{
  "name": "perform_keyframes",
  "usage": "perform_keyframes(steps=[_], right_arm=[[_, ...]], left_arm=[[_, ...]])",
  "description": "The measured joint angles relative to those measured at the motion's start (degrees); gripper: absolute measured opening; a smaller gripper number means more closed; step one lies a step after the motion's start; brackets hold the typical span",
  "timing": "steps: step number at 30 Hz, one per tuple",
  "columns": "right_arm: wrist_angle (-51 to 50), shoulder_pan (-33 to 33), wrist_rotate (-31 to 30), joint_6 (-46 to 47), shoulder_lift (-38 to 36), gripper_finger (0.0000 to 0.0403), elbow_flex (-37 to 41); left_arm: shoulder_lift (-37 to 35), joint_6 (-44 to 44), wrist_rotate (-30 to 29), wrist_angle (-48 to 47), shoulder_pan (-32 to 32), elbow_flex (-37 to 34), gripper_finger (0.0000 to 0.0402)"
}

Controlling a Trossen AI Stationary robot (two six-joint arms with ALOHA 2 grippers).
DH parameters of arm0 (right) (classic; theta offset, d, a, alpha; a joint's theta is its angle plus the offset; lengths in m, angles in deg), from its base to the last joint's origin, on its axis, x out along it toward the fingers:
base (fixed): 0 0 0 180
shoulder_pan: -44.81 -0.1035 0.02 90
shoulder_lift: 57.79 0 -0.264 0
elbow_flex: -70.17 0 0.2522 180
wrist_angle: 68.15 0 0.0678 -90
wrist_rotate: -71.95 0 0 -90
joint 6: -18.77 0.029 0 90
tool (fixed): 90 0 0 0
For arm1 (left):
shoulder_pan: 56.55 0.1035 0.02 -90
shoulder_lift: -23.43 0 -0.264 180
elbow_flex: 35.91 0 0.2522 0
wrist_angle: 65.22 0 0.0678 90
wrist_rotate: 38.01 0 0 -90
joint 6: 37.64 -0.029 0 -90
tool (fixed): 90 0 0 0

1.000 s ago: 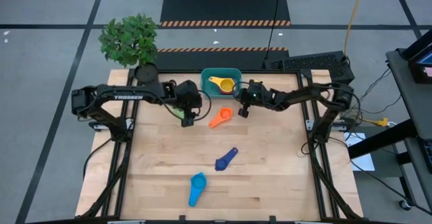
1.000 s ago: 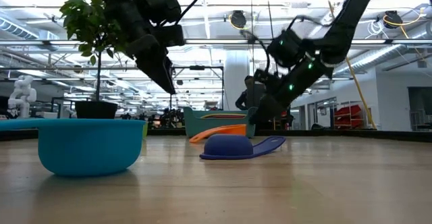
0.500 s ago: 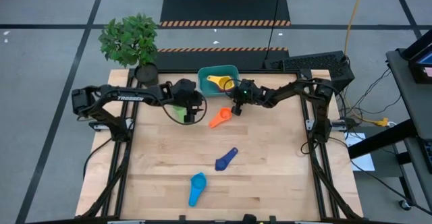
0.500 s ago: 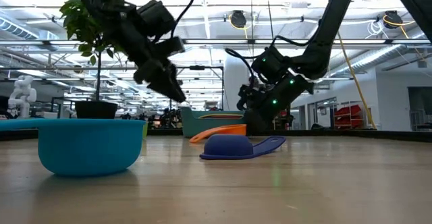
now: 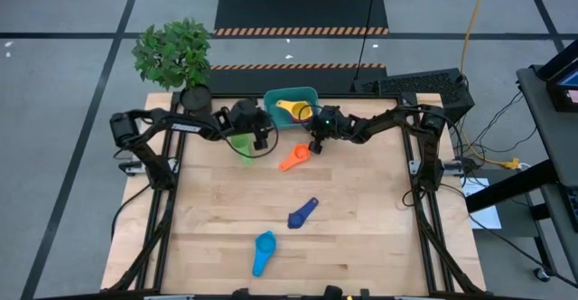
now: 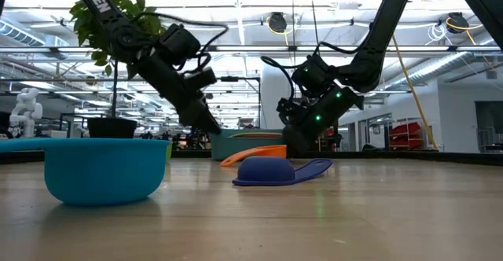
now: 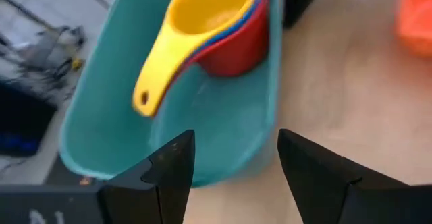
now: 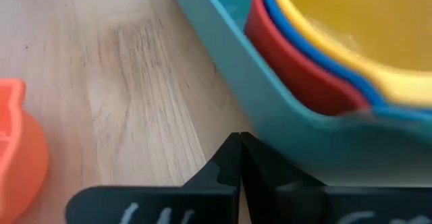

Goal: Nest measuring cups in basket
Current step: Adjust the blue bin on the table

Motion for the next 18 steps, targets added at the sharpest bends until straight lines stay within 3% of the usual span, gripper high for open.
perform_keyframes(steps=[12, 18], right_arm=[[0.1, 0.1, 1.3, 0.1, 0.0, 0.0, 0.0], [-0.6, -0.9, 4.6, 1.9, -0.5, 0.0, 0.0]], left_arm=[[0.4, -1.7, -10.1, 0.1, 0.0, 0.0, 0.0216], [0.4, -2.3, -10.6, 0.4, -0.6, 0.0, 0.0216]])
